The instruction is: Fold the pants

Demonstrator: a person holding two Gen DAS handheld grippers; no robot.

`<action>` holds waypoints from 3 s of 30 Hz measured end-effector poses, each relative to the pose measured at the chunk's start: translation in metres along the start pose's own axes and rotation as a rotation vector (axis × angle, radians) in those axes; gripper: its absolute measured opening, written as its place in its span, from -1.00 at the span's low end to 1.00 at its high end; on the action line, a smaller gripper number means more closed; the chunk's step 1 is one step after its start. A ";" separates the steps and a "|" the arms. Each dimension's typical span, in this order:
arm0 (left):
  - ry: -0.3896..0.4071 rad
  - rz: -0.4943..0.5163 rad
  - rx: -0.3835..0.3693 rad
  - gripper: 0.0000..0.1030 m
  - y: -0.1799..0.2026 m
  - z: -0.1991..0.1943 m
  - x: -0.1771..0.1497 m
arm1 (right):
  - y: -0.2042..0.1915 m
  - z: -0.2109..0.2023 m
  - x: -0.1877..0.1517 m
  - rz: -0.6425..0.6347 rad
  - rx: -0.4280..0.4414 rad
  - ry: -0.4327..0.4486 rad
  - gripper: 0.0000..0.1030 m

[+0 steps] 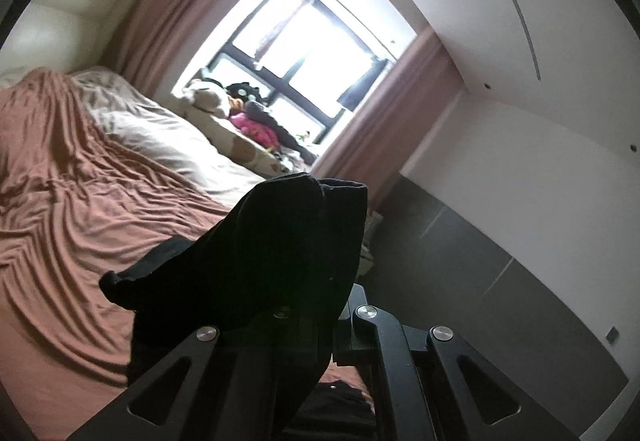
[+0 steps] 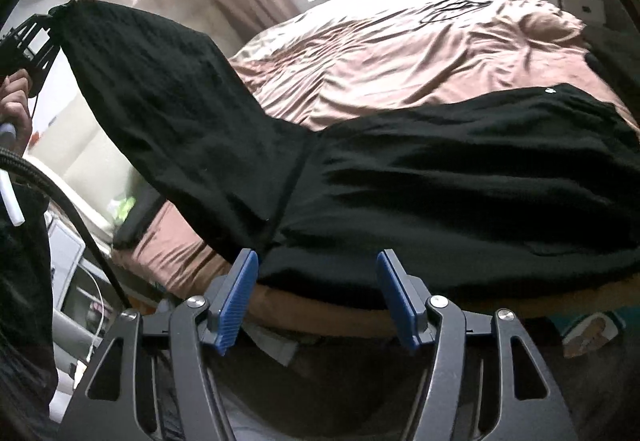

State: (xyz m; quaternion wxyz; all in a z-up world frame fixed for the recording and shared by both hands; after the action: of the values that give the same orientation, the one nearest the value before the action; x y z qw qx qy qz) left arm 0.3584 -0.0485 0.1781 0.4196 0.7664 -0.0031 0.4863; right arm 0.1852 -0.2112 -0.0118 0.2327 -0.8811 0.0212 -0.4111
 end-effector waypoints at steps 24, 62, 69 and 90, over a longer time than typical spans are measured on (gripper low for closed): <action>-0.239 0.075 -0.057 -0.93 0.111 0.144 -0.091 | 0.102 -0.113 -0.072 0.233 -0.027 0.148 0.17; -0.889 0.041 -0.198 0.46 0.074 0.236 -0.372 | 0.164 -0.179 -0.081 0.395 -0.212 0.180 0.17; -0.895 0.103 -0.108 0.55 0.041 0.205 -0.371 | 0.161 -0.188 -0.082 0.381 -0.230 0.184 0.17; -0.634 0.059 0.186 0.56 -0.092 0.140 -0.290 | 0.081 -0.154 -0.011 -0.003 -0.239 0.092 0.17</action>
State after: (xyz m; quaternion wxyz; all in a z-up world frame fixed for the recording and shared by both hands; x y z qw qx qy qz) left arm 0.3479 -0.1968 -0.1220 0.3115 0.9144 -0.1113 0.2335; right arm 0.0773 -0.3410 0.0315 0.1243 -0.8828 0.0794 -0.4459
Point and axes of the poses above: each gripper's, at about its wrist camera, not at the fingertips, and z roughly the way its jaws point, y to its right, x to its top, the point moved 4 cm from there along z, roughly the way its jaws point, and after that the axes turned 3 degrees about -z, right-handed, at the moved point
